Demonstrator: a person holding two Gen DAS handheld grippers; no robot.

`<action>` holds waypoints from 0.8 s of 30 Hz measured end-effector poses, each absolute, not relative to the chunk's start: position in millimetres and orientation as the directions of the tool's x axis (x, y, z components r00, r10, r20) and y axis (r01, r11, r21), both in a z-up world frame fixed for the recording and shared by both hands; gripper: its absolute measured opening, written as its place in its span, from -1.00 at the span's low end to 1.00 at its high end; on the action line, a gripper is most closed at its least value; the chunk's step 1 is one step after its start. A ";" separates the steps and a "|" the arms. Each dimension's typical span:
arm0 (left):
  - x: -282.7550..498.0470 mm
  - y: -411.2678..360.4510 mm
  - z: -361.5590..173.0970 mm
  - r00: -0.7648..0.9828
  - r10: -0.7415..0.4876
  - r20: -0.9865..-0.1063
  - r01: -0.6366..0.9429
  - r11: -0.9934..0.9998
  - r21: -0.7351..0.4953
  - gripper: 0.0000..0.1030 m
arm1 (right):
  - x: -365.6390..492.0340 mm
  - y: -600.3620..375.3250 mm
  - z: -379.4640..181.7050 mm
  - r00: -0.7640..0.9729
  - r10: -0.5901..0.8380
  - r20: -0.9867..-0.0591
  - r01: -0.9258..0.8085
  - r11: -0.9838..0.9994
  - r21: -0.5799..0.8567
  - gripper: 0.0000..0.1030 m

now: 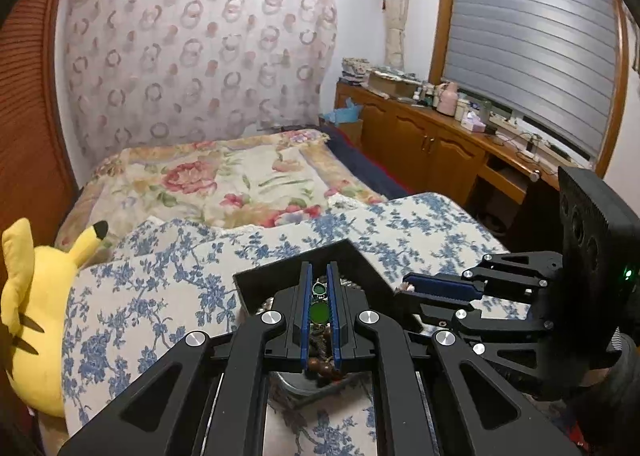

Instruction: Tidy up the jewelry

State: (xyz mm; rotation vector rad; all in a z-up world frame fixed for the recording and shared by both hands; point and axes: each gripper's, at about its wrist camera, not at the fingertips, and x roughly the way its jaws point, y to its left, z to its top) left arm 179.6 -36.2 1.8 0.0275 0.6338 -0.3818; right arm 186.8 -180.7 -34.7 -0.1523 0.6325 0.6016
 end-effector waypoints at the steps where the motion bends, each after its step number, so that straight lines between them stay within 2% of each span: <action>1: 181.7 -35.6 -1.6 0.739 -0.331 -0.587 0.348 0.933 -0.089 -0.87 | 189.2 -179.9 -36.8 0.642 0.479 -0.599 -0.569 0.821 0.047 -0.68; 4: 183.3 -31.5 -7.9 0.742 -0.313 -0.593 0.324 0.942 -0.091 -0.86 | 194.3 -180.0 -42.8 0.643 0.478 -0.599 -0.561 0.826 0.056 -0.64; 5: 182.5 -31.4 -8.8 0.744 -0.306 -0.594 0.318 0.944 -0.088 -0.80 | 195.2 -180.4 -43.8 0.642 0.478 -0.599 -0.560 0.826 0.059 -0.61; 8: 177.6 -28.4 -10.2 0.754 -0.290 -0.590 0.299 0.950 -0.086 -0.34 | 196.6 -181.8 -46.5 0.644 0.472 -0.601 -0.551 0.832 0.063 -0.41; 10: 174.4 -26.8 -11.7 0.759 -0.273 -0.591 0.286 0.955 -0.074 -0.18 | 194.5 -183.9 -46.9 0.649 0.468 -0.600 -0.546 0.836 0.060 -0.40; 12: 170.9 -26.0 -12.9 0.766 -0.248 -0.593 0.268 0.962 -0.057 0.36 | 188.3 -187.2 -44.1 0.664 0.461 -0.589 -0.534 0.843 0.057 -0.40; 13: 166.7 -25.1 -13.1 0.776 -0.234 -0.585 0.256 0.965 -0.047 0.45 | 185.2 -188.8 -43.3 0.670 0.460 -0.583 -0.530 0.846 0.058 -0.38; 15: 159.6 -23.4 -14.0 0.787 -0.218 -0.577 0.244 0.969 -0.033 0.57 | 175.7 -193.8 -41.1 0.688 0.452 -0.568 -0.514 0.856 0.058 -0.31; 19: 145.2 -19.9 -16.7 0.794 -0.201 -0.574 0.228 0.973 -0.026 0.82 | 162.7 -202.4 -37.1 0.711 0.439 -0.550 -0.488 0.871 0.065 -0.02; 20: 141.4 -19.3 -17.6 0.798 -0.191 -0.572 0.220 0.975 -0.019 0.85 | 157.9 -205.4 -35.9 0.720 0.434 -0.541 -0.477 0.876 0.068 0.09; 23: 131.6 -18.1 -19.8 0.802 -0.163 -0.575 0.195 0.981 -0.005 0.85 | 147.2 -212.3 -32.6 0.740 0.419 -0.526 -0.450 0.890 0.077 0.25; 24: 128.7 -16.9 -20.4 0.802 -0.157 -0.576 0.189 0.982 -0.005 0.85 | 141.4 -215.9 -30.5 0.751 0.412 -0.515 -0.435 0.897 0.084 0.37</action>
